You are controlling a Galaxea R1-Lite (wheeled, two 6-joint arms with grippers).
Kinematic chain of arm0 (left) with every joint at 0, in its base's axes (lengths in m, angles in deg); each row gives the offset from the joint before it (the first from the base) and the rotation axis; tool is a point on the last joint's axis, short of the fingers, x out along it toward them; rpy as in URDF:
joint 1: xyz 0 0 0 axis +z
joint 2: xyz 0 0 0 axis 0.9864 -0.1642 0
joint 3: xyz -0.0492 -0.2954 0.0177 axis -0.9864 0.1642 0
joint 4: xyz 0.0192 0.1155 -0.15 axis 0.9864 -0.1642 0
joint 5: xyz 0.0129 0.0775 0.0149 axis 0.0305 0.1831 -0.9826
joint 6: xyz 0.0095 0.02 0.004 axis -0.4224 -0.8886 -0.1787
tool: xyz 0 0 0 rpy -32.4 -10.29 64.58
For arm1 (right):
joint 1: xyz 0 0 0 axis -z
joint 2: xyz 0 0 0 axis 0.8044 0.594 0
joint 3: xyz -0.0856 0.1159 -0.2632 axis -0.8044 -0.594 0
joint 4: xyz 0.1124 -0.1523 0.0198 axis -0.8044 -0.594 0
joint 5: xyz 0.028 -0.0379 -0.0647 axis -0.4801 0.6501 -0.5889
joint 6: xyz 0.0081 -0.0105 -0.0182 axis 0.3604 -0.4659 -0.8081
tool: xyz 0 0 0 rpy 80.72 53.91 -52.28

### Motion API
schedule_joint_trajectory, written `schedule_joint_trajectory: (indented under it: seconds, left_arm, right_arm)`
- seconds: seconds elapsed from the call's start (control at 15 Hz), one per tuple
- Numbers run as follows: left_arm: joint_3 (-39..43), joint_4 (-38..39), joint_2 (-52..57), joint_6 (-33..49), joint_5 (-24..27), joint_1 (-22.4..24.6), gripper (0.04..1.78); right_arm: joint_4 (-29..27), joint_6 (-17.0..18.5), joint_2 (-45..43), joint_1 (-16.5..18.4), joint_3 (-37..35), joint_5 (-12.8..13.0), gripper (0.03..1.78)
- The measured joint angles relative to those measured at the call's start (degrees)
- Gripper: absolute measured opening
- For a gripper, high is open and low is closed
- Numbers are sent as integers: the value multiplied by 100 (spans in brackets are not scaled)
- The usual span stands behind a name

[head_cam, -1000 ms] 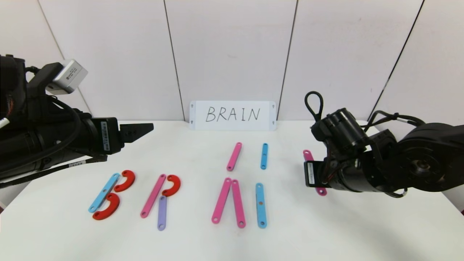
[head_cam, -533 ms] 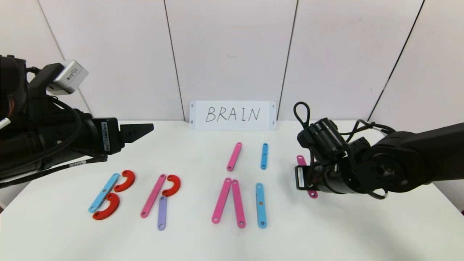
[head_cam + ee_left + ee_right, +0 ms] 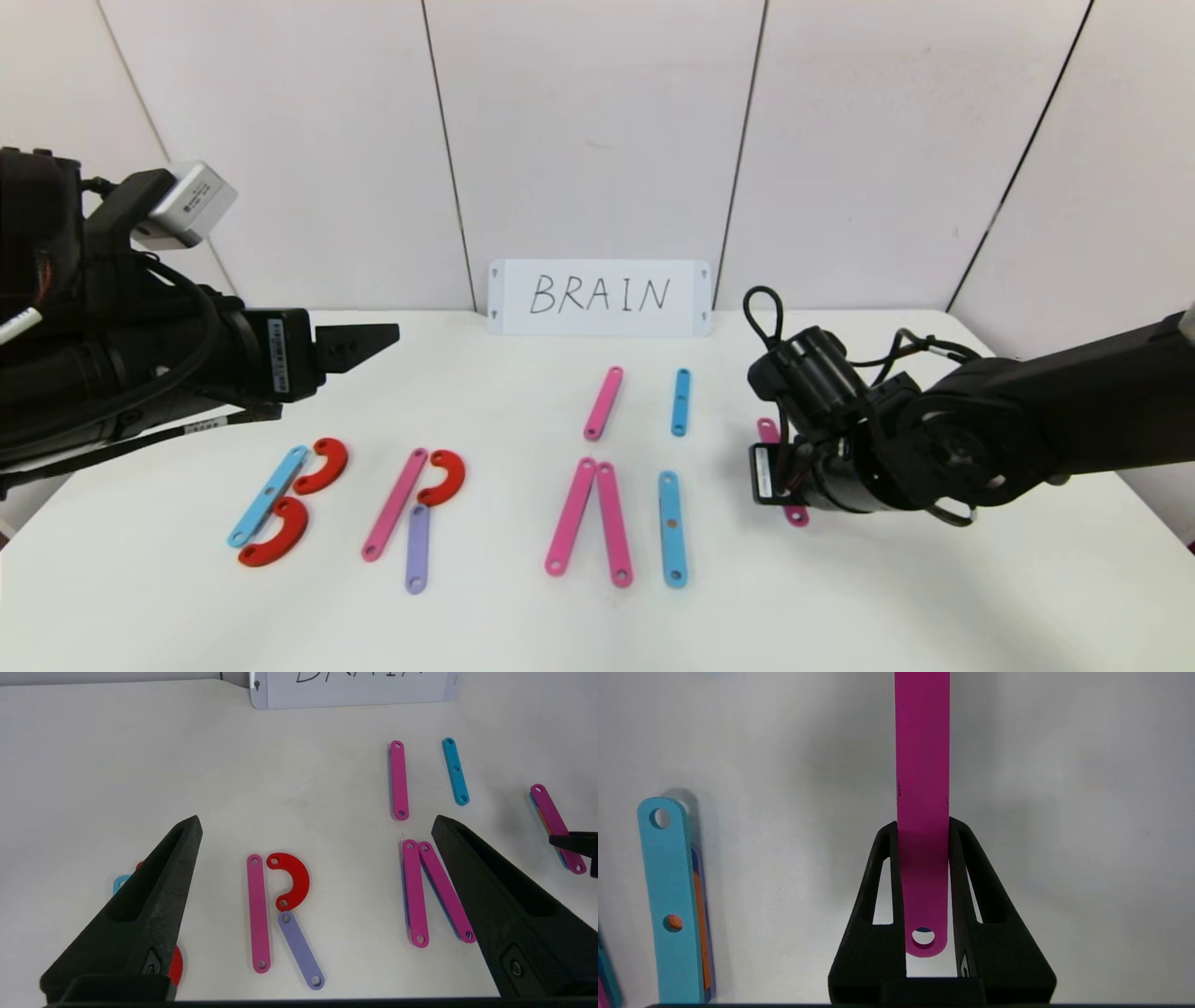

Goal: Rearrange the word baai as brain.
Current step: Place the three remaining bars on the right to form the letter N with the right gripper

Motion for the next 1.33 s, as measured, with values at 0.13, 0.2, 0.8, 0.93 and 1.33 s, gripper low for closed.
schedule_joint_trajectory:
  seconds: [0.13, 0.2, 0.8, 0.93, 1.33]
  left_arm:
    - [1, -2, -11, 2, 2, 2, 172]
    - [1, 0, -13, 0, 4, 2, 172]
    - [1, 0, -85, 2, 50, -1, 172]
    - [1, 0, -91, 2, 55, 2, 172]
    - [1, -2, -94, 2, 55, 0, 172]
  right_arm:
    - [6, 11, 32, -60, -38, -2, 30]
    - [0, 9, 40, -93, -60, -2, 30]
    - [-6, 300, 60, -383, -265, -2, 30]
    - [5, 346, 66, -399, -294, -2, 30]
    - [13, 378, 104, -411, -317, -2, 30]
